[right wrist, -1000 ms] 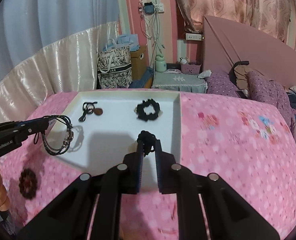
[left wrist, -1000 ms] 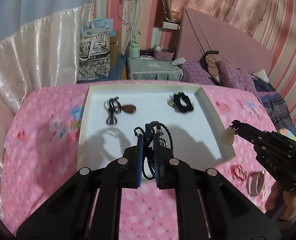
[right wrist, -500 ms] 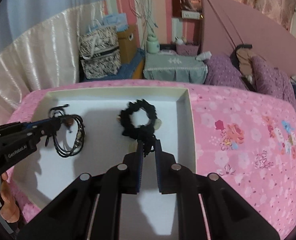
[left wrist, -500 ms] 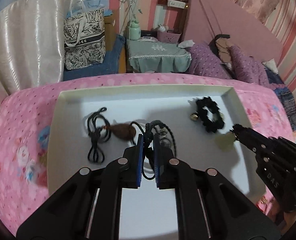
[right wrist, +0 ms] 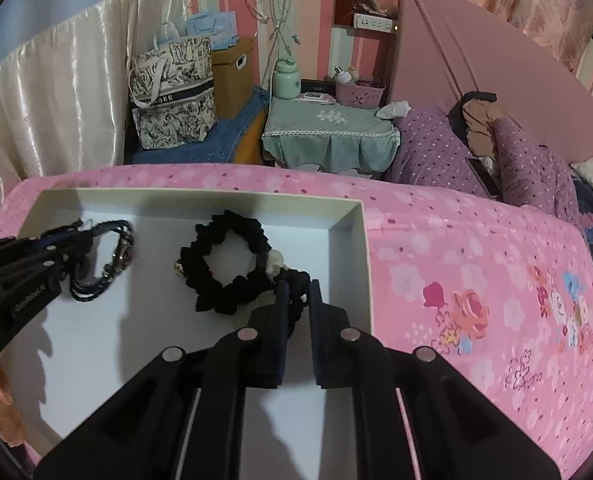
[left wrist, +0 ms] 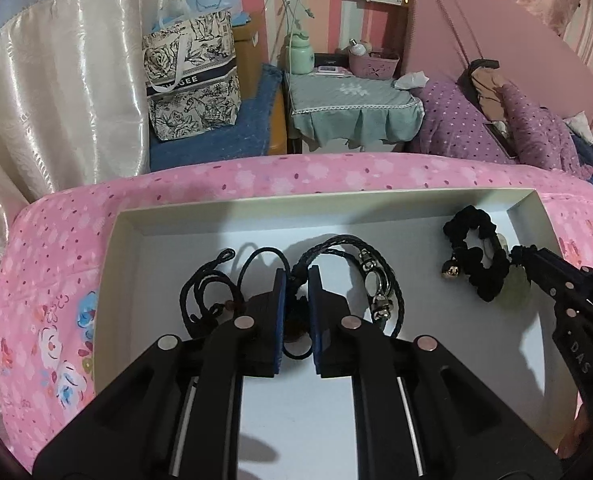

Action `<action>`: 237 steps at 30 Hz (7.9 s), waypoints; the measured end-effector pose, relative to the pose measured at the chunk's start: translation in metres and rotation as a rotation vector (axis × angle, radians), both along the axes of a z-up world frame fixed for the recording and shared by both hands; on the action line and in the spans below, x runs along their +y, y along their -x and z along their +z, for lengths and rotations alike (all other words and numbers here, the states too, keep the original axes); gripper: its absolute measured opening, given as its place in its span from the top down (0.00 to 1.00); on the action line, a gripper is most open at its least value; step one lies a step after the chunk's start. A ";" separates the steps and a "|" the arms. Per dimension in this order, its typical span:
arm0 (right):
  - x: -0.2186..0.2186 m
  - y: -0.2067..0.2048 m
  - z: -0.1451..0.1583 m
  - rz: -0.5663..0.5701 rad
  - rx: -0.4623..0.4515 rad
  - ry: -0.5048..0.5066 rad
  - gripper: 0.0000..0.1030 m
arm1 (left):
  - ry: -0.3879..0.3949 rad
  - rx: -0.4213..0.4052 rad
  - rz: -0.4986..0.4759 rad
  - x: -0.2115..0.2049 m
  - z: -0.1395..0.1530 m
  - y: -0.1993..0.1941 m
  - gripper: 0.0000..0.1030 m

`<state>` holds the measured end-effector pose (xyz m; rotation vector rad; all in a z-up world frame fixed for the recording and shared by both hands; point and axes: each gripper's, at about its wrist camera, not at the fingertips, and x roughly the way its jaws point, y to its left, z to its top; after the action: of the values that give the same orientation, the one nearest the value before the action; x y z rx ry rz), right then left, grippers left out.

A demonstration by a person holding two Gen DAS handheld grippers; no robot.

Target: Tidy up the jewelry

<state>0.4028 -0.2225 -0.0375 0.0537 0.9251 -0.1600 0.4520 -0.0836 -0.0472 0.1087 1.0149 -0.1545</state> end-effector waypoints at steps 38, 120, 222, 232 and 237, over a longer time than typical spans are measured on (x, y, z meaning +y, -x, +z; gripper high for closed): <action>-0.040 0.228 0.126 -0.019 -0.213 0.053 0.14 | 0.096 -0.156 0.037 0.110 0.126 0.221 0.03; 0.055 0.287 -0.014 0.023 0.031 -0.045 0.34 | 0.034 0.034 0.117 0.190 -0.009 0.287 0.31; 0.062 0.257 0.004 0.037 -0.042 -0.090 0.92 | 0.071 -0.052 0.033 0.155 0.028 0.280 0.98; 0.056 0.214 0.032 0.026 -0.100 -0.100 0.92 | 0.125 -0.126 -0.021 0.119 0.077 0.249 0.98; 0.057 0.165 0.042 0.021 -0.121 -0.129 0.92 | 0.145 -0.123 -0.044 0.089 0.081 0.209 0.98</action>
<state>0.2374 -0.1655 0.0040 0.1718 0.8137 -0.0766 0.2427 0.0055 0.0333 0.0086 0.8760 -0.2580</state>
